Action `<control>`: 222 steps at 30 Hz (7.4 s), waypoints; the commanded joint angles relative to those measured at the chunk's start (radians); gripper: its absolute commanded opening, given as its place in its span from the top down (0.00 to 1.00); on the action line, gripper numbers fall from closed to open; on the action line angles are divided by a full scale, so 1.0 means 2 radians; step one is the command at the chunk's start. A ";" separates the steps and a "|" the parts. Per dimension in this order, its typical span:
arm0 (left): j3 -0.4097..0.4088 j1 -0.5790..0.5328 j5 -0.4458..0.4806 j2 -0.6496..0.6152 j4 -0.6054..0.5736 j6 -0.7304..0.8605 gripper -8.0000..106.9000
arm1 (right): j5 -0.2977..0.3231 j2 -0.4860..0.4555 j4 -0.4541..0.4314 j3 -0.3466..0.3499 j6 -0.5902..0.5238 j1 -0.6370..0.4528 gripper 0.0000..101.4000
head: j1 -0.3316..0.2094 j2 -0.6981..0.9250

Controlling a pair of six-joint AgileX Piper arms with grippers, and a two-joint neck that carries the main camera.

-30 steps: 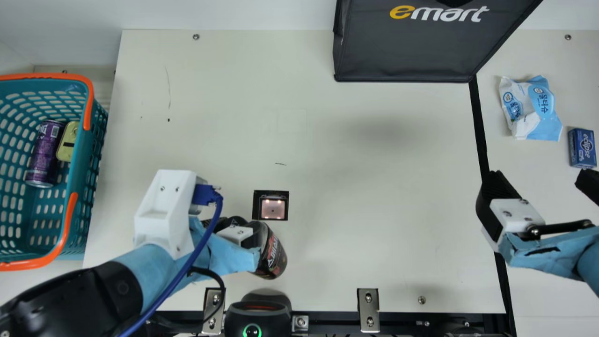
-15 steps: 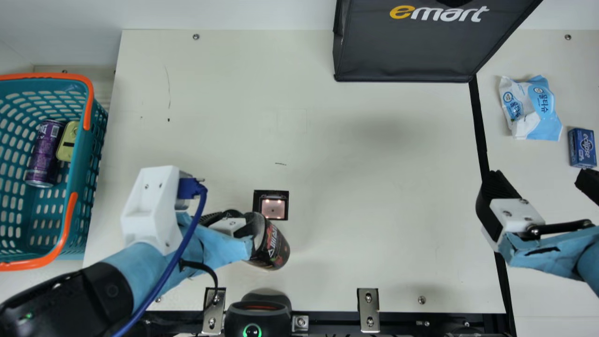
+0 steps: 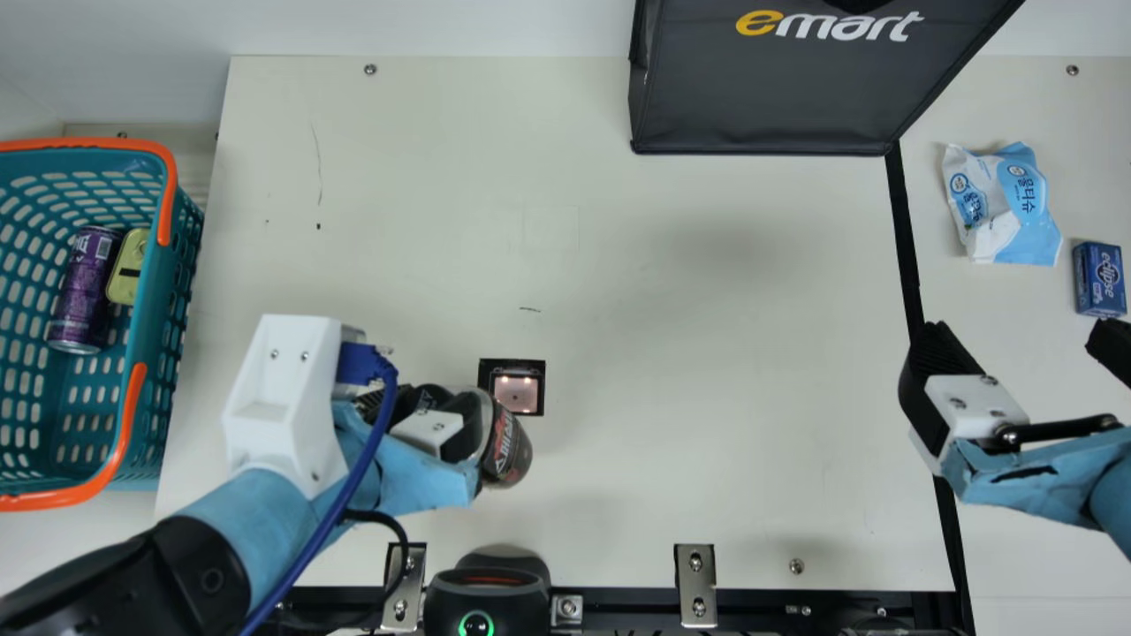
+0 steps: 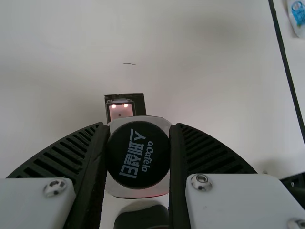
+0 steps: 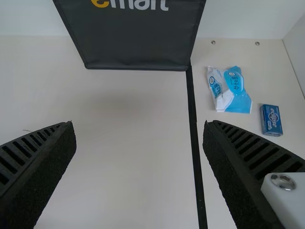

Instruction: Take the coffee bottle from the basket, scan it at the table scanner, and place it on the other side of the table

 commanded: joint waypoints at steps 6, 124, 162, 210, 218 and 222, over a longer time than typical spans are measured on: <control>0.004 0.026 -0.021 -0.012 -0.034 0.082 1.00 | 0.000 0.000 0.000 0.000 0.000 0.000 0.06 | -0.013 0.001; 0.043 0.341 -0.039 0.110 -0.559 1.292 0.91 | 0.000 0.000 0.000 0.000 0.000 0.000 0.06 | -0.013 0.001; 0.028 0.353 -0.025 0.051 -0.485 1.000 0.15 | 0.000 0.000 0.000 0.000 0.000 0.000 0.06 | -0.013 0.001; -0.086 0.068 -0.006 0.087 -0.095 0.254 0.15 | 0.000 0.000 0.000 0.000 0.000 0.000 0.06 | -0.013 0.001; -0.056 0.058 -0.017 0.088 -0.053 0.191 0.15 | 0.000 0.000 0.000 0.000 0.000 0.000 0.06 | -0.013 0.001; -0.040 0.049 -0.025 0.087 -0.036 0.161 0.15 | 0.000 0.000 0.000 0.000 0.000 0.000 0.06 | -0.013 0.001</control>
